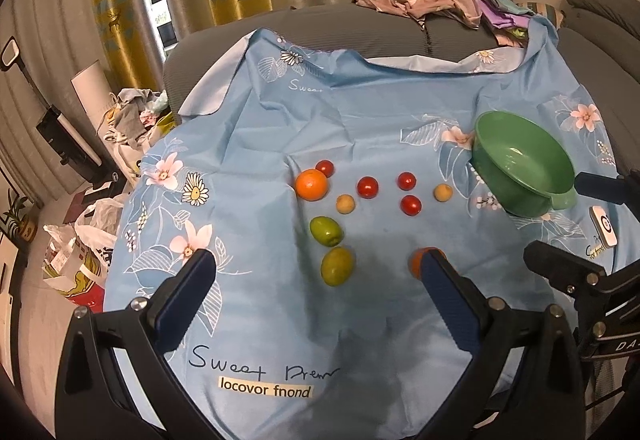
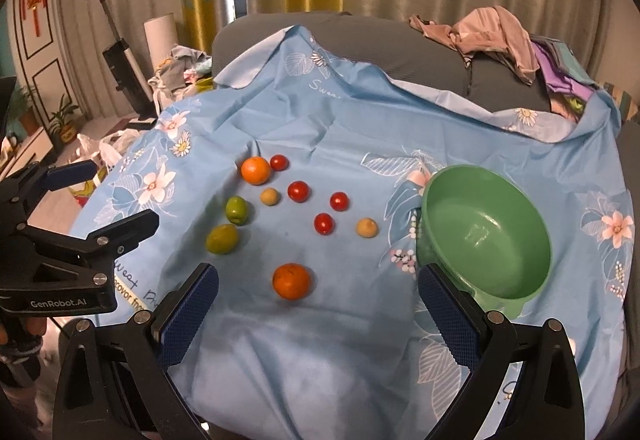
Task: Organize fruits
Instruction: 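Move both tools toward the fruit on the cloth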
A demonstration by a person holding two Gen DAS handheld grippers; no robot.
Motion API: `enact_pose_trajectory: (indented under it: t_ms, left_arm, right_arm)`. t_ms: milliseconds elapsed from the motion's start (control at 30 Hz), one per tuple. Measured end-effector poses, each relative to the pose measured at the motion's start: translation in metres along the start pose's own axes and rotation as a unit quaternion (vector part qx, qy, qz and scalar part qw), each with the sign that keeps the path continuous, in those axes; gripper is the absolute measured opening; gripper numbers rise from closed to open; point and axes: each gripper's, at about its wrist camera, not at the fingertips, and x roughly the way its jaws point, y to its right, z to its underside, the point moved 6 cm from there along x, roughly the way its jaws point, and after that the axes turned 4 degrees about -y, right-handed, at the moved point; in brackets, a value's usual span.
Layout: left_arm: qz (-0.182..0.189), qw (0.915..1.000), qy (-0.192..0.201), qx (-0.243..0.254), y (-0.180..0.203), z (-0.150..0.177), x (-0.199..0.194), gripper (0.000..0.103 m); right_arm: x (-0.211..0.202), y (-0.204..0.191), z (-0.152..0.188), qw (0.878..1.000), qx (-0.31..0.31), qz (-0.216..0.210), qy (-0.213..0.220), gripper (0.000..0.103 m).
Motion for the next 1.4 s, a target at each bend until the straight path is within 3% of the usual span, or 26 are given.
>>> enact_pose_trajectory:
  t_ms: [1400]
  left_arm:
    - [0.006, 0.9999, -0.002, 0.01, 0.0053, 0.0035, 0.0013, 0.102]
  right_arm:
    - [0.0017, -0.0044, 0.0043, 1.0, 0.002, 0.003, -0.006, 0.101]
